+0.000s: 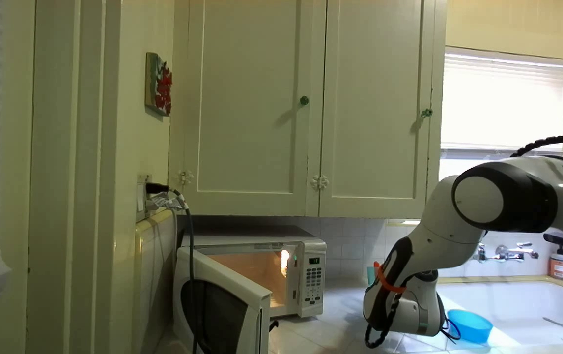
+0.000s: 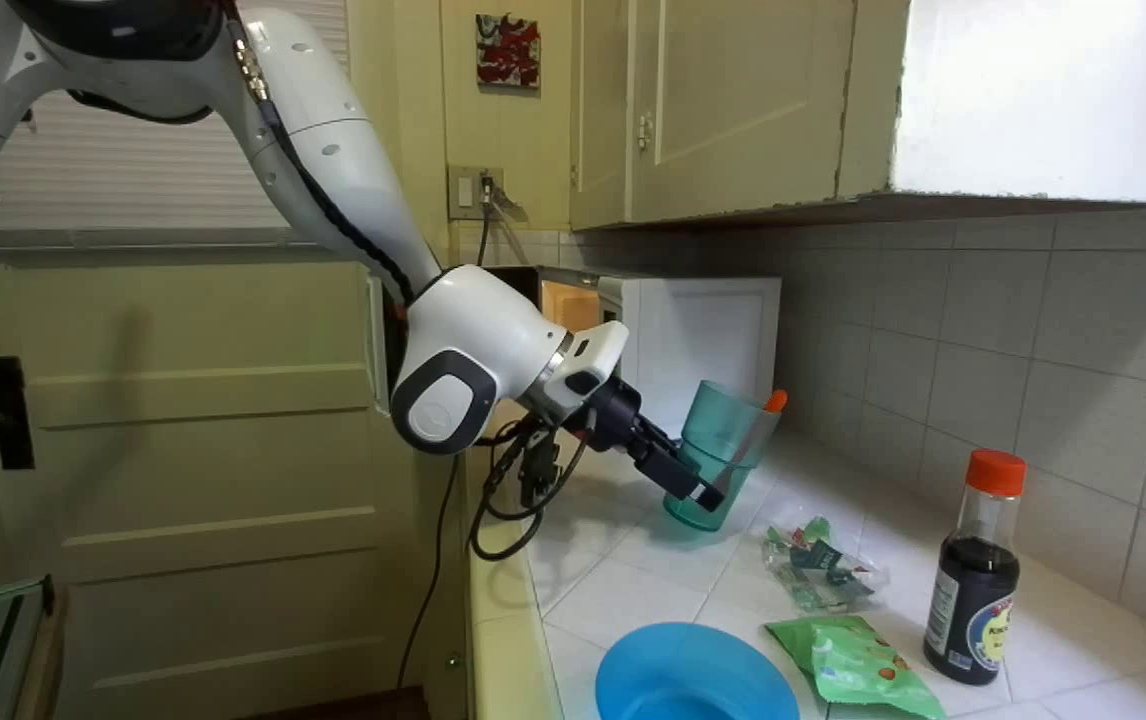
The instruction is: Remove the cup from the blue bowl then put the blue bowl in the microwave.
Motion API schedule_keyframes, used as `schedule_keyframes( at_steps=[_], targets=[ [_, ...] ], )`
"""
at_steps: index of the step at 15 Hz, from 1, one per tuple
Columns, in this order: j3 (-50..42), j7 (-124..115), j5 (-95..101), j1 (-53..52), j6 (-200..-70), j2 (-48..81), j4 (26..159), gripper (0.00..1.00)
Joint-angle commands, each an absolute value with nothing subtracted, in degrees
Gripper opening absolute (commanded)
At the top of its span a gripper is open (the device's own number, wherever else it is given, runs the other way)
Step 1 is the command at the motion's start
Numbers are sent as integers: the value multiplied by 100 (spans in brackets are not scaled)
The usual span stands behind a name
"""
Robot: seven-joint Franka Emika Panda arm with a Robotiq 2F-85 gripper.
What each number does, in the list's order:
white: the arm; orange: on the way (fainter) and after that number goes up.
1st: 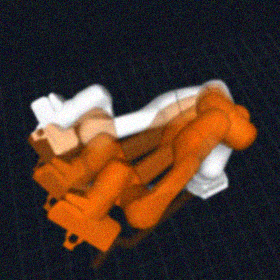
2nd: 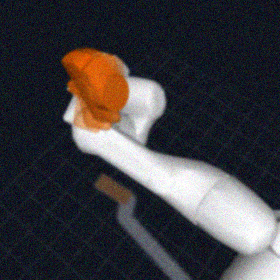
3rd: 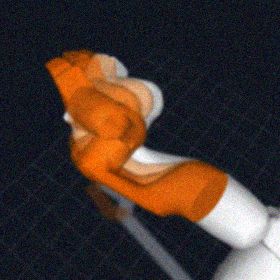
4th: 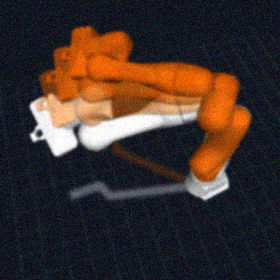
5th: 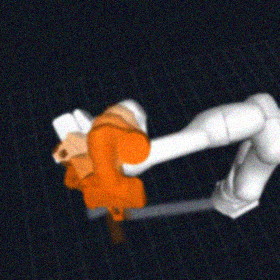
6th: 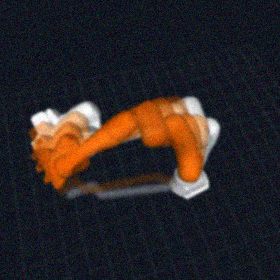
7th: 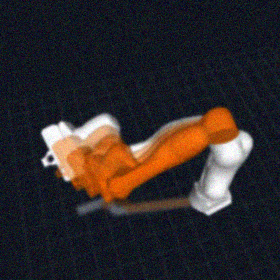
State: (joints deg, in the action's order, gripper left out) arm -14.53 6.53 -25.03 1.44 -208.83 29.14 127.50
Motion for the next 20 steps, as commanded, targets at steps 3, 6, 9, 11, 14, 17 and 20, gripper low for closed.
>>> schedule_keyframes(
  at_steps=[3, 6, 9, 11, 14, 17, 20],
  targets=[
    [-1442, 223, -2395, 164, -21114, 3585, 12080, 54],
    [-1467, 114, -2443, 166, -21101, 3805, 11837, 54],
    [-1513, 82, -2517, 131, -21079, 3916, 11683, 54],
    [-1573, 102, -2599, 76, -21043, 3995, 11607, 54],
    [-1569, 214, -2692, 53, -21034, 4032, 11561, 58],
    [-1581, 232, -2715, 24, -21034, 4023, 11574, 96],
    [-1574, 246, -2699, -1, -21025, 4014, 11625, 100]
  ],
)
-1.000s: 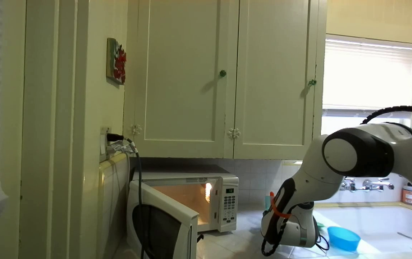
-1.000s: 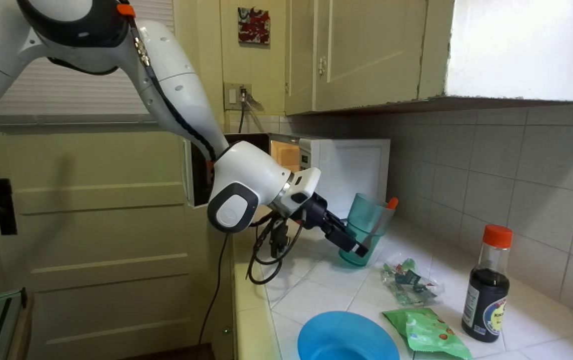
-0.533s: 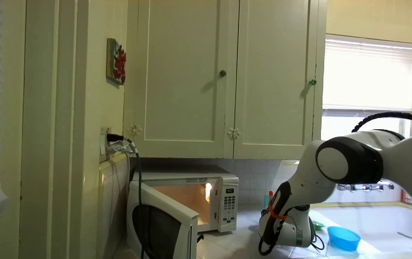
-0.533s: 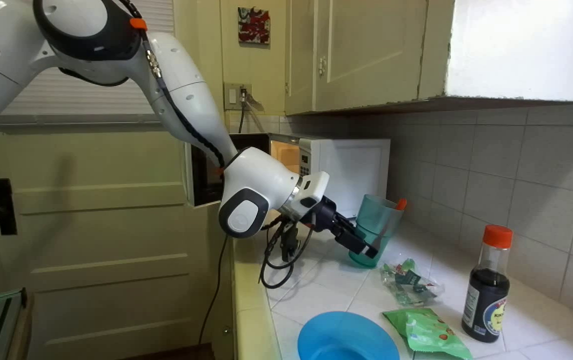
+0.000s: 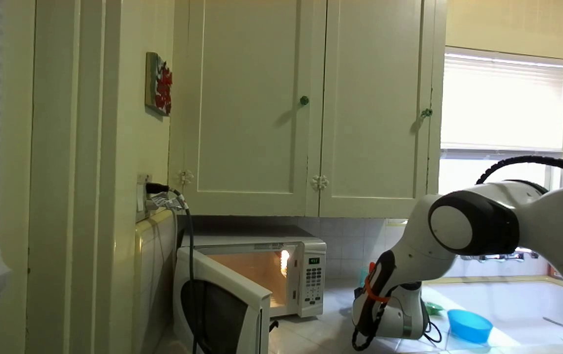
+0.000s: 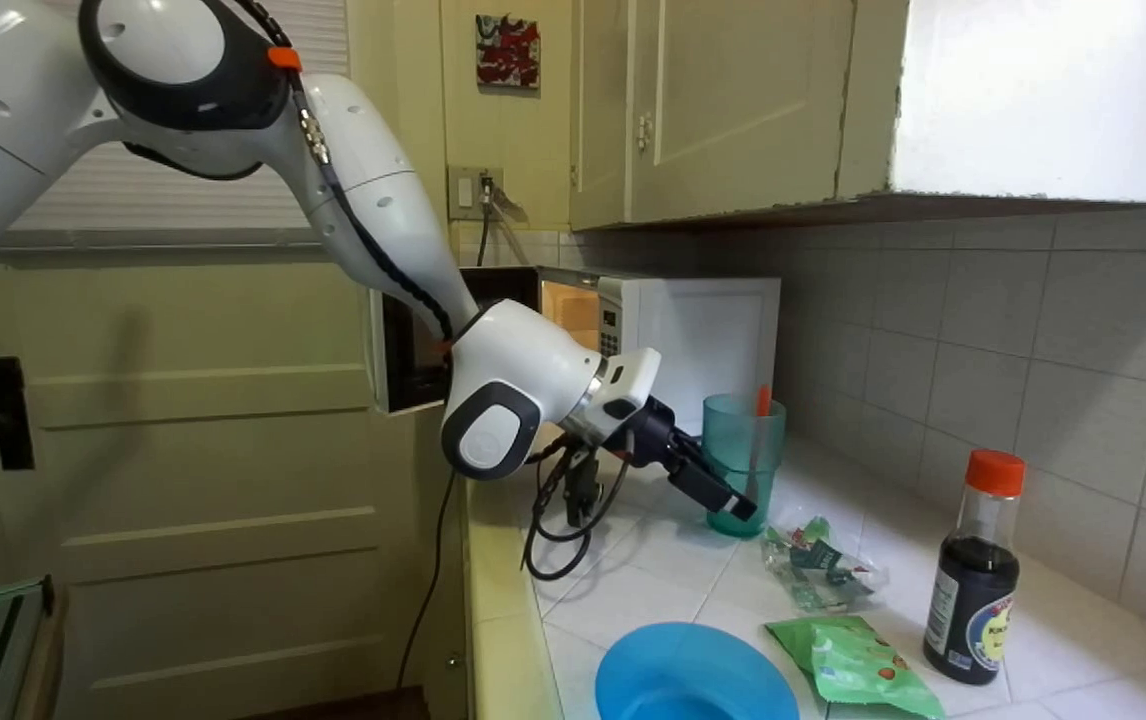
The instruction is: Remove the cup from the blue bowl then put the blue bowl in the microwave.
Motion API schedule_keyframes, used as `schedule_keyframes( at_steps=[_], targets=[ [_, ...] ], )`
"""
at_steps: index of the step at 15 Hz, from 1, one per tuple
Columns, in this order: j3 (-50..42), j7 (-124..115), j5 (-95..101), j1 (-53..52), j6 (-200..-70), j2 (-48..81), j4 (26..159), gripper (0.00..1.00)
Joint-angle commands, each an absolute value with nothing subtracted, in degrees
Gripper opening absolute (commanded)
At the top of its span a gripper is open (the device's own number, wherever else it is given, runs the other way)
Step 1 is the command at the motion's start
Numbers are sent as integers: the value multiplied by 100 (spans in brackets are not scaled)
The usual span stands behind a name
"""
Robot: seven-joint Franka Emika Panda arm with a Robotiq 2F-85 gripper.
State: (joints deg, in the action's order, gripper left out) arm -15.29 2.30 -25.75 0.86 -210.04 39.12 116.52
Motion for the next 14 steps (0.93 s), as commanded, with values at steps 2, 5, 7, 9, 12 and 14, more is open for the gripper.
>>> schedule_keyframes(
  at_steps=[2, 5, 7, 9, 12, 14],
  targets=[
    [-1603, 270, -2744, -61, -21014, 3980, 11695, 100],
    [-1707, 344, -2951, -208, -20912, 3759, 11950, 100],
    [-1958, 534, -3304, -472, -20887, 3529, 12268, 100],
    [-2324, 895, -3741, -796, -20802, 3338, 12578, 100],
    [-2553, 1411, -3565, -964, -20666, 2717, 13197, 100],
    [-2372, 1615, -2943, -786, -20376, 2156, 13570, 100]
  ],
)
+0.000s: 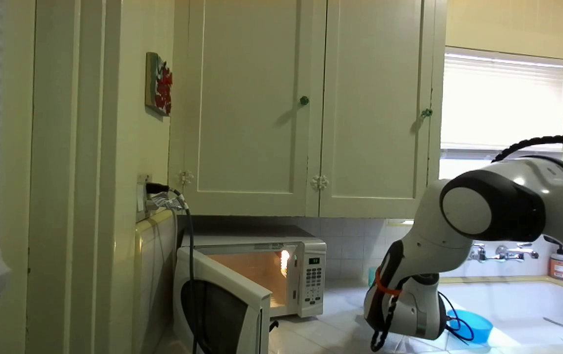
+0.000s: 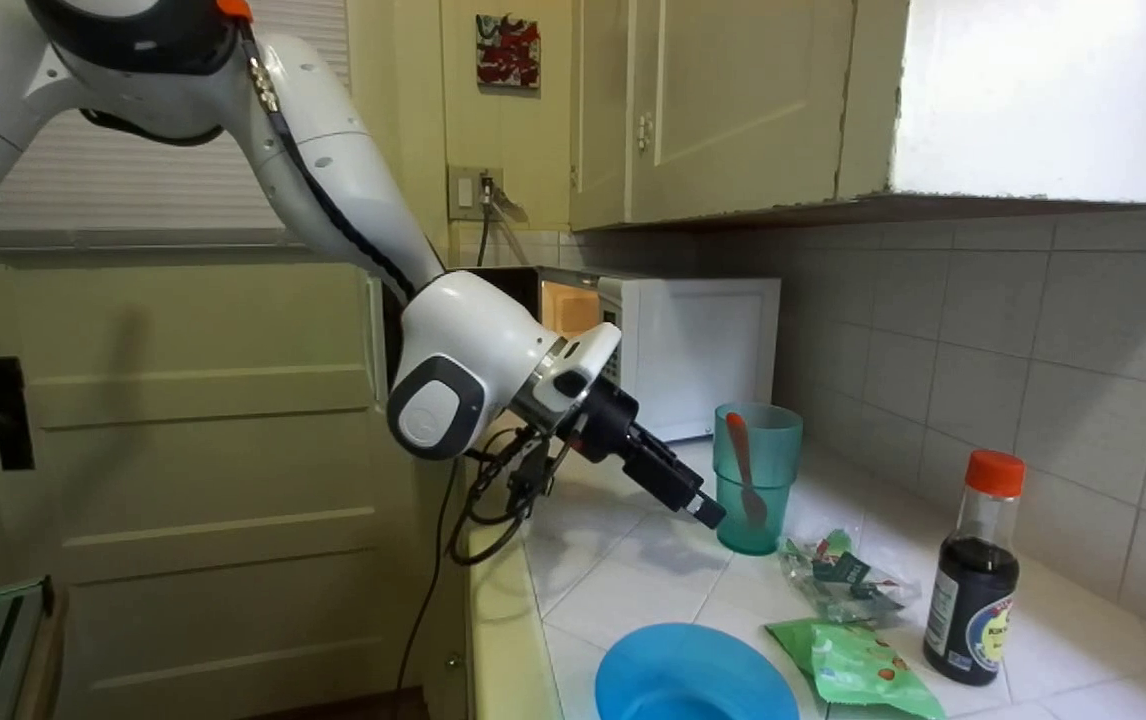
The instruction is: Remove the cup from the blue bowl then put the blue bowl in the microwave.
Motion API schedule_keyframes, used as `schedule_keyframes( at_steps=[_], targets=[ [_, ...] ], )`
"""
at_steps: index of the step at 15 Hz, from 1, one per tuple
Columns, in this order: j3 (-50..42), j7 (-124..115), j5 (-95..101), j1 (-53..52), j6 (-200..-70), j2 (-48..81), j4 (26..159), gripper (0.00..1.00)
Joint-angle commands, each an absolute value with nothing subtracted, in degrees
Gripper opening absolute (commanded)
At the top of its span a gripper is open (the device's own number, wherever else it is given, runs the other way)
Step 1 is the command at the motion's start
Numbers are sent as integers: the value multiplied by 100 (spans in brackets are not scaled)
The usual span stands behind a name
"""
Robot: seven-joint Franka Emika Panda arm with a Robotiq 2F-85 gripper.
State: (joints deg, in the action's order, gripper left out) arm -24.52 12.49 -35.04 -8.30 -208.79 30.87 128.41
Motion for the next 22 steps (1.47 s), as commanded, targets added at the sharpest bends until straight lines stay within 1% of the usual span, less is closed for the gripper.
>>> schedule_keyframes(
  at_steps=[1, 5, 8, 13, 16, 19, 22],
  targets=[
    [-2371, 1728, -2794, -807, -20241, 1944, 13741, 100],
    [-2654, 2515, -2225, -806, -19348, 910, 14414, 100],
    [-3403, 3597, -2021, -1005, -18621, 390, 14666, 100],
    [-5111, 4754, -1045, -1324, -18150, 694, 14398, 100],
    [-5962, 5023, -318, -1750, -17904, 795, 14236, 100],
    [-6464, 4870, 101, -2271, -17562, 688, 14183, 100],
    [-6693, 4678, 245, -2682, -16756, 368, 14082, 100]
  ],
)
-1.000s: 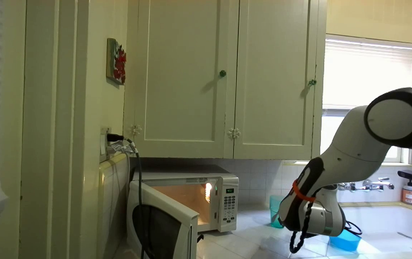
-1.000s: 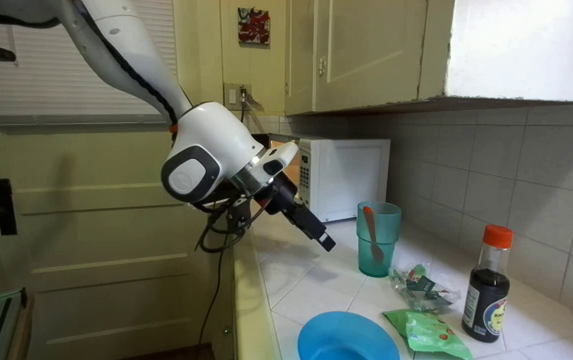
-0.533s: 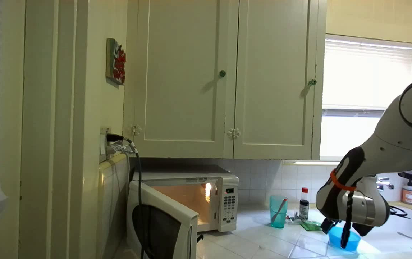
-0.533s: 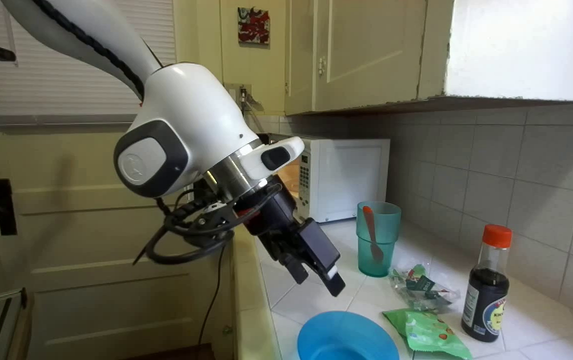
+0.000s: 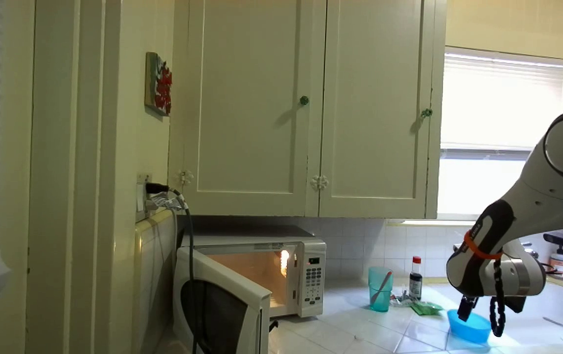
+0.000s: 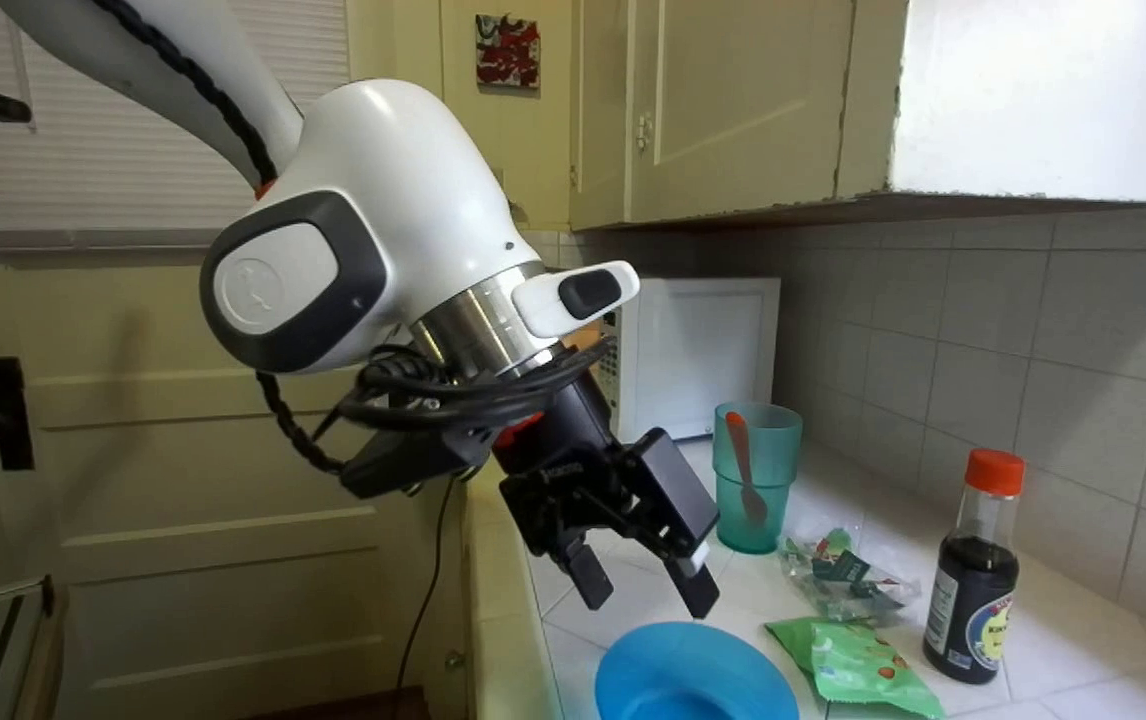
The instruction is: Remove the cup from the blue bowl then put the blue bowl in the microwave.
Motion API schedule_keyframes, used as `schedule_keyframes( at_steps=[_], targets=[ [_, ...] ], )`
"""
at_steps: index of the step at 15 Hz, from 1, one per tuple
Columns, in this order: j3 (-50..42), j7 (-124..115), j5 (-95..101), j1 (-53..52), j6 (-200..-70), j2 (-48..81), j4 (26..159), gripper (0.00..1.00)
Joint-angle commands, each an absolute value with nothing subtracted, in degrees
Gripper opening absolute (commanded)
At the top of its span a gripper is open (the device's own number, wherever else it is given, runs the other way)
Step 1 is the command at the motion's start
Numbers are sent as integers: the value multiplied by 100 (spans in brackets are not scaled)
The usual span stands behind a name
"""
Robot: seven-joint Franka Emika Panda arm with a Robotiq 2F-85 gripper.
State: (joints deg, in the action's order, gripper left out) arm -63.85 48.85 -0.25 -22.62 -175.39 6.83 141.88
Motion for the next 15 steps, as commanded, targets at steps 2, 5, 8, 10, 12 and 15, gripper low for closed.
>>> schedule_keyframes(
  at_steps=[2, 5, 8, 10, 12, 15],
  targets=[
    [-6533, 4705, 14, -2558, -17033, 628, 14088, 100],
    [-5593, 3983, 607, -1689, -16686, 592, 13957, 100],
    [-4628, 3610, 782, -832, -16373, 642, 13911, 100],
    [-4809, 3932, 61, -1118, -16341, 843, 13860, 100],
    [-4767, 3872, -231, -1064, -16323, 869, 13792, 100],
    [-4722, 3926, -638, -936, -16163, 972, 13638, 100]
  ],
)
